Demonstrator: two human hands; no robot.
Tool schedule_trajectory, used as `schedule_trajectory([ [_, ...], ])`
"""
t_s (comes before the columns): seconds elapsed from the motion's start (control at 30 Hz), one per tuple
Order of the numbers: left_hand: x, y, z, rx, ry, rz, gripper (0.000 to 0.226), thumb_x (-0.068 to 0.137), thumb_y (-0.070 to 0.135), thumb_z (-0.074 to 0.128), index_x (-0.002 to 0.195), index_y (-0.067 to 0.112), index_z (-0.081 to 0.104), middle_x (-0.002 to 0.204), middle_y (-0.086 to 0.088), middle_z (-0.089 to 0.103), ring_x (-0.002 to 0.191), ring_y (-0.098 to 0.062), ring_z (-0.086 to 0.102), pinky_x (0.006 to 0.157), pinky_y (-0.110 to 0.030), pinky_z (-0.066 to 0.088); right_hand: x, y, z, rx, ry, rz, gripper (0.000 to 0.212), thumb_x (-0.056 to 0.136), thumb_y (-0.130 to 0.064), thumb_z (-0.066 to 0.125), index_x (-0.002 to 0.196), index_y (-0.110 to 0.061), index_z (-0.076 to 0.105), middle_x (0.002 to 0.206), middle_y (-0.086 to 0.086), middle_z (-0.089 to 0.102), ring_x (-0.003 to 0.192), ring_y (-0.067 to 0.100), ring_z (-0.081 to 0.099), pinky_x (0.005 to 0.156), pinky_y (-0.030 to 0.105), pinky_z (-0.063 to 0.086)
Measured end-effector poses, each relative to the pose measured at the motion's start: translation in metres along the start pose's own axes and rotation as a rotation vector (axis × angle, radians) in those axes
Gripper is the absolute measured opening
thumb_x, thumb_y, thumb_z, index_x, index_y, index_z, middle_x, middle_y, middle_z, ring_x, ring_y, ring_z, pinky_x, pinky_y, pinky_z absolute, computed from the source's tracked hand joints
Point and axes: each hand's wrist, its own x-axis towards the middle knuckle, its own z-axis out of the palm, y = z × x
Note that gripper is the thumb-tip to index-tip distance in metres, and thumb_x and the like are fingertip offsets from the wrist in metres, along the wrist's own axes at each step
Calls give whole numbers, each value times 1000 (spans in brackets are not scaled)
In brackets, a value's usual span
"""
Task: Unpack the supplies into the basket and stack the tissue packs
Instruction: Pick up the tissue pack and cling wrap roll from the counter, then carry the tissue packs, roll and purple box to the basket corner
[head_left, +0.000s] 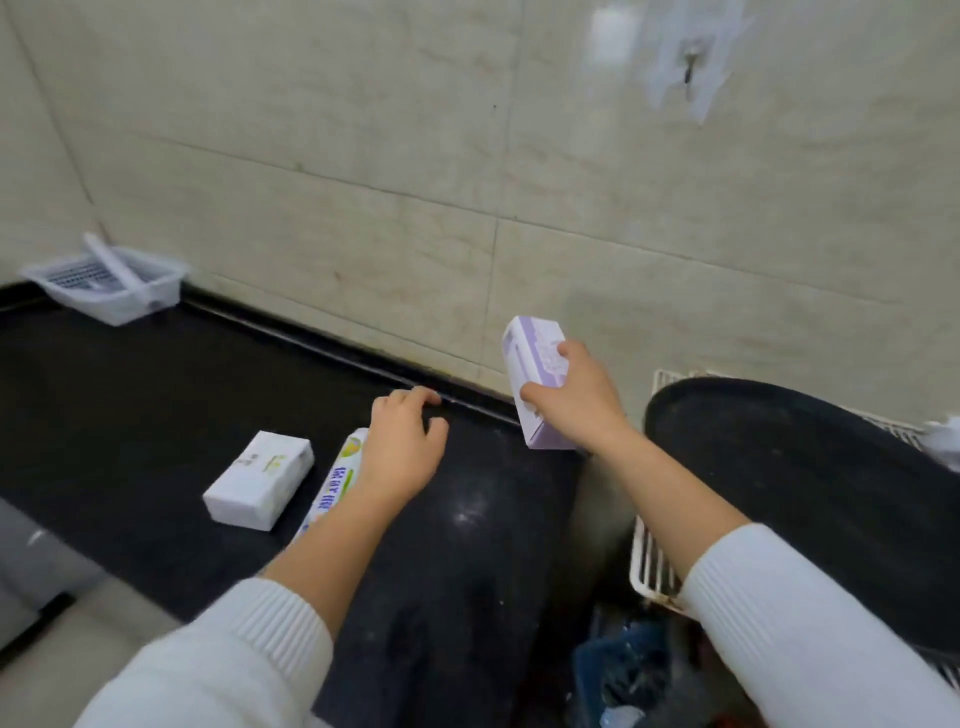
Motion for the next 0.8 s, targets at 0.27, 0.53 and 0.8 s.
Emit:
schedule_trajectory([
  [0.27, -33, -184, -50, -15, -6, -122, 20, 86, 13, 54, 102, 19, 63, 106, -1, 61, 106, -23, 49, 86, -37, 43, -30, -12, 183, -61, -198, 257, 74, 77, -39, 66, 141, -21, 34, 132, 12, 50, 110, 34, 56, 82, 36, 46],
  [0.53, -84, -305, -60, 147, -315, -177, 26, 86, 12, 56, 111, 14, 63, 120, -4, 59, 115, -26, 49, 87, -40, 49, -78, 2, 269, -182, -112, 482, 77, 81, -33, 67, 144, -17, 25, 136, 16, 42, 116, 40, 52, 91, 44, 46],
  [0.8, -96, -331, -46, 256, -391, -184, 39, 85, 19, 60, 123, 9, 58, 136, -13, 49, 123, -34, 41, 98, -47, 42, -91, 2, 294, -267, -63, 545, 78, 82, -36, 66, 144, -16, 23, 137, 15, 37, 124, 37, 43, 100, 48, 41],
])
